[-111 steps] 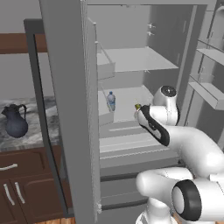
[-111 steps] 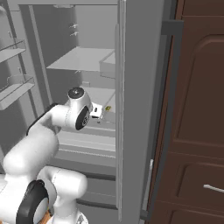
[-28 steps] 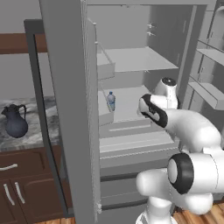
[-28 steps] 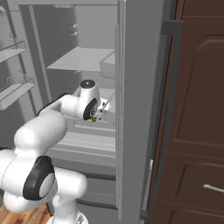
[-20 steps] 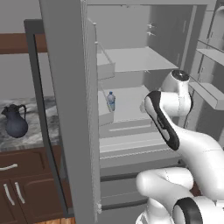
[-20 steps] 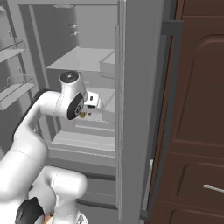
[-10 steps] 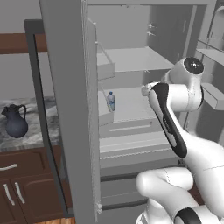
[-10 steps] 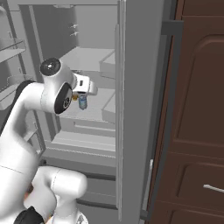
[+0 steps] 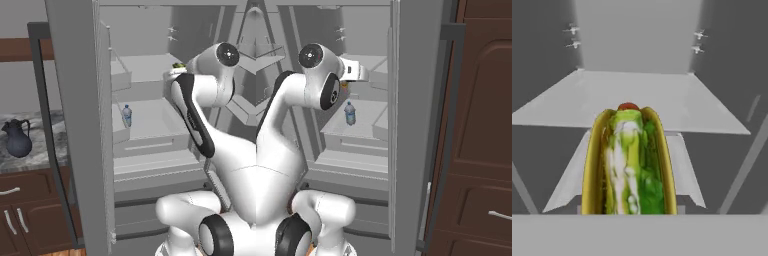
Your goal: Move the tacos and bottled water from the second highest shelf to the top shelf to make space. Then, place the pitcher from the counter on the cleared second highest shelf.
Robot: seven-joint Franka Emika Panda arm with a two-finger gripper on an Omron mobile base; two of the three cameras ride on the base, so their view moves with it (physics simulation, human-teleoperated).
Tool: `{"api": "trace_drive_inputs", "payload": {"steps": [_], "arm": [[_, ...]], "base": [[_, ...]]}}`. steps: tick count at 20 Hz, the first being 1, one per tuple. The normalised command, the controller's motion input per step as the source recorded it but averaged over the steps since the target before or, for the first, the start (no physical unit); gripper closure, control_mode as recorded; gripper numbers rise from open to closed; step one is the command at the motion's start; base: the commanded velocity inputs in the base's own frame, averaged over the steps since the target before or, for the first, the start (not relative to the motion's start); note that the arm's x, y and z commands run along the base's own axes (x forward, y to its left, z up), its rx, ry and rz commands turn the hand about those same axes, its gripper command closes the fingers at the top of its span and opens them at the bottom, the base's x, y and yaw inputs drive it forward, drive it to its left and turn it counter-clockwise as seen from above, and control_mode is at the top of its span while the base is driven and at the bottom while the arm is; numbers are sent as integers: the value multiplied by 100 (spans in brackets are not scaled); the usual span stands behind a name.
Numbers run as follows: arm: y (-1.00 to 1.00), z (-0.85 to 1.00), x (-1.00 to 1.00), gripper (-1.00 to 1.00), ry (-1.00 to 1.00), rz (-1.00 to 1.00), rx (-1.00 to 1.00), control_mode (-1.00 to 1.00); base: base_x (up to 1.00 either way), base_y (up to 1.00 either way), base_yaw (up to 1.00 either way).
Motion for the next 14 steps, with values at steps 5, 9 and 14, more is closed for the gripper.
{"api": "trace_drive_inputs", "payload": {"steps": [5, 9, 14], "arm": [[-21, 7, 86, 100, 0, 0, 0, -100], [-9, -18, 100, 100, 0, 0, 0, -100], [0, -38, 91, 100, 0, 0, -1, -100]], "base": [[0, 0, 0], [0, 0, 0], [0, 0, 0]]}}
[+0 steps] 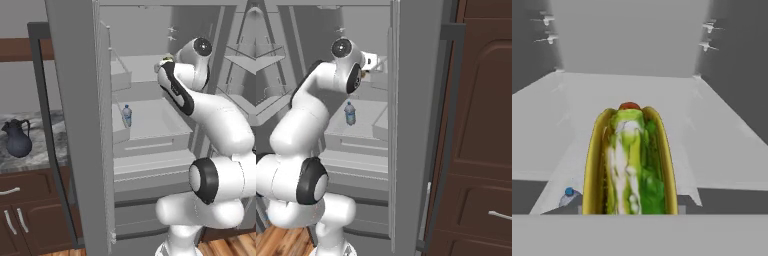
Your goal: Move the tacos and bottled water from the second highest shelf to the top shelf to make space. Then, place the pitcher from the counter on the cleared second highest shelf.
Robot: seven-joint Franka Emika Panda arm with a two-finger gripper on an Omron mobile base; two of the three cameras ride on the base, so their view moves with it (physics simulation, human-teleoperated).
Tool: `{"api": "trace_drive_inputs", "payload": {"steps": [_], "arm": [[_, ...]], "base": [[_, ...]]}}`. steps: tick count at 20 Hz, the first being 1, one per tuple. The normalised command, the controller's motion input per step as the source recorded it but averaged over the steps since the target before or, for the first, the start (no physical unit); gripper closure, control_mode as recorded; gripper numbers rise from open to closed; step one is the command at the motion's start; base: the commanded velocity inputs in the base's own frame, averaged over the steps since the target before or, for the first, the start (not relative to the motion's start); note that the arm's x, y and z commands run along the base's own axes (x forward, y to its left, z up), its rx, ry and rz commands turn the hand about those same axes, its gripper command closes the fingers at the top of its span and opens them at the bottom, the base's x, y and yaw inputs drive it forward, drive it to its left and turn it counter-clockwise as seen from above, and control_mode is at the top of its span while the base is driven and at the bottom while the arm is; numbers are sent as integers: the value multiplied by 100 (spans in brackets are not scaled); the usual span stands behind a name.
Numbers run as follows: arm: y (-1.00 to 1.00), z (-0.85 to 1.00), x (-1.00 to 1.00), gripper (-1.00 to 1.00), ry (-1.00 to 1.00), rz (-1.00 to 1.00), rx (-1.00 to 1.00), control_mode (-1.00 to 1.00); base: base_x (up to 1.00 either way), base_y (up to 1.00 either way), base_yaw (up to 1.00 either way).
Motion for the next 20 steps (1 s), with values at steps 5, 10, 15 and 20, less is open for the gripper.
{"api": "trace_drive_inputs", "payload": {"steps": [5, 10, 15, 20], "arm": [[-3, -56, 87, 100, 0, 0, -2, -100], [-8, -52, 88, 100, 0, 0, -1, -100], [-6, -30, 86, -100, 0, 0, 0, -100], [0, -23, 86, -100, 0, 0, 0, -100]], "base": [[0, 0, 0], [0, 0, 0], [0, 0, 0], [0, 0, 0]]}}
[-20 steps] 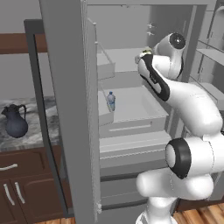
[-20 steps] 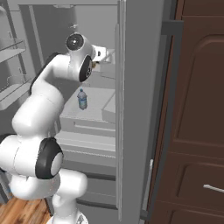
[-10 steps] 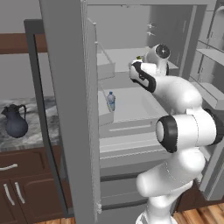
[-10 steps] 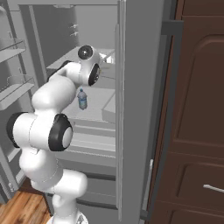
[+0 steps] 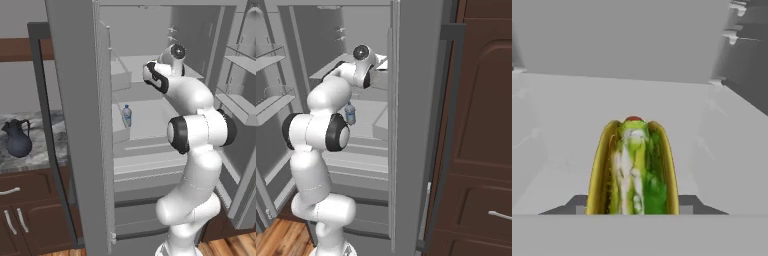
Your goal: Move the tacos and bottled water from the second highest shelf to the top shelf to make space. Then, place the pitcher from the counter on the cleared second highest shelf.
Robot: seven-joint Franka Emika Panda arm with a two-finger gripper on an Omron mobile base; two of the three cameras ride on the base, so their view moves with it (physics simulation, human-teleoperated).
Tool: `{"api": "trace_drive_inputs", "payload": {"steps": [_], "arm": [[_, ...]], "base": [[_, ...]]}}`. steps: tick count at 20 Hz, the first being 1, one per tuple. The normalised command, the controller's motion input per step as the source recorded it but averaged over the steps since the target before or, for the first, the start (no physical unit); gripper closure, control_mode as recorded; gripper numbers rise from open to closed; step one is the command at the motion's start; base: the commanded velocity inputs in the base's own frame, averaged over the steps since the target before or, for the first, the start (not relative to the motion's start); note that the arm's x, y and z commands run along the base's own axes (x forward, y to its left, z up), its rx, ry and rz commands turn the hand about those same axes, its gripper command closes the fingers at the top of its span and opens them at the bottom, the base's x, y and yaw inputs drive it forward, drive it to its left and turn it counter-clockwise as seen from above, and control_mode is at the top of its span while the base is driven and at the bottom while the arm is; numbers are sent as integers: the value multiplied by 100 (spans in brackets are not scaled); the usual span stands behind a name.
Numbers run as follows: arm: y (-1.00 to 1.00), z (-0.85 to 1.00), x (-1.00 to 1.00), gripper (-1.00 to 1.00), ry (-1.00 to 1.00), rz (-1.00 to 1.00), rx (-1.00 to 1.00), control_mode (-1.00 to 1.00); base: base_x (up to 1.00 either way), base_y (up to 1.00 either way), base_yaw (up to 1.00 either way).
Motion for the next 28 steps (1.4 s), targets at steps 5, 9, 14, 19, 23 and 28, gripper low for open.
{"api": "trace_drive_inputs", "payload": {"steps": [5, 9, 14, 19, 23, 28], "arm": [[-3, -21, 31, -100, -2, 0, 0, -100], [-16, 0, -37, -100, -1, 0, 0, -100], [-2, 0, -80, -100, 0, 0, 0, -100], [4, 0, -96, -100, 0, 0, 0, -100], [21, 0, -95, -100, 2, 0, -4, -100], [40, -3, -91, -100, 3, 1, -8, -100]], "base": [[0, 0, 0], [0, 0, 0], [0, 0, 0], [0, 0, 0], [0, 0, 0], [0, 0, 0]]}}
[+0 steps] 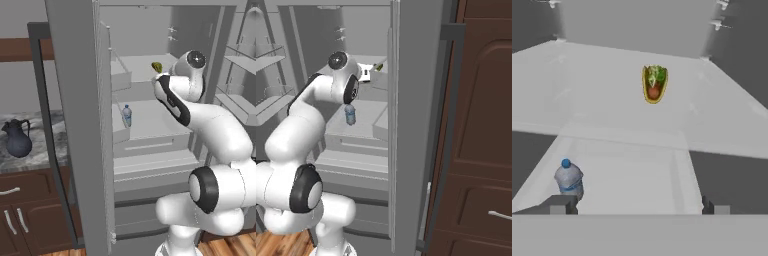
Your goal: Move the tacos and bottled water from the second highest shelf to the top shelf to make space. Then, place the pitcher from the counter on the cleared second highest shelf.
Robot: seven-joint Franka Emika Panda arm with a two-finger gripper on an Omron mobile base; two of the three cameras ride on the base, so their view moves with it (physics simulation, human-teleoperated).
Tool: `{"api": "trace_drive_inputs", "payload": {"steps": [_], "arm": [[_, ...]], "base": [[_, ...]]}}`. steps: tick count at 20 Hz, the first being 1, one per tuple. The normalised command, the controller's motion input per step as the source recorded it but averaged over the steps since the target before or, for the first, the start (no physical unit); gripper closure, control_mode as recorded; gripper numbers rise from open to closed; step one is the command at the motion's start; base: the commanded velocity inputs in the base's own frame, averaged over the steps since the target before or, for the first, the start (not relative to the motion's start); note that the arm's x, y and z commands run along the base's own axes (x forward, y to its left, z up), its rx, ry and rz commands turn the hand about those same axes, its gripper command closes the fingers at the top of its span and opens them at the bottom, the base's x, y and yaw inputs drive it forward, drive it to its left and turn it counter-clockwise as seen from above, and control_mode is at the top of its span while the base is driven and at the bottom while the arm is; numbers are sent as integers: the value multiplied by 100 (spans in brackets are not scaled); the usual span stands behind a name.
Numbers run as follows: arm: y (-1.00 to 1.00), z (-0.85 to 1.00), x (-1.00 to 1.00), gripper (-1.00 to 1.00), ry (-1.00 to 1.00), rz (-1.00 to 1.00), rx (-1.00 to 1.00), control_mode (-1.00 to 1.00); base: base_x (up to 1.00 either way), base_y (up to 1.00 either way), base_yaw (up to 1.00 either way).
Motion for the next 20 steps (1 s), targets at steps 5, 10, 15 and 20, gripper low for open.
{"api": "trace_drive_inputs", "payload": {"steps": [5, 10, 15, 20], "arm": [[44, -28, -73, -100, 0, 8, -3, -100], [32, -50, -54, -100, 0, 10, 0, -100], [15, -26, -54, -100, 2, 6, 0, -100], [7, -16, -42, -100, 9, 7, 0, -100]], "base": [[0, 0, 0], [0, 0, 0], [0, 0, 0], [0, 0, 0]]}}
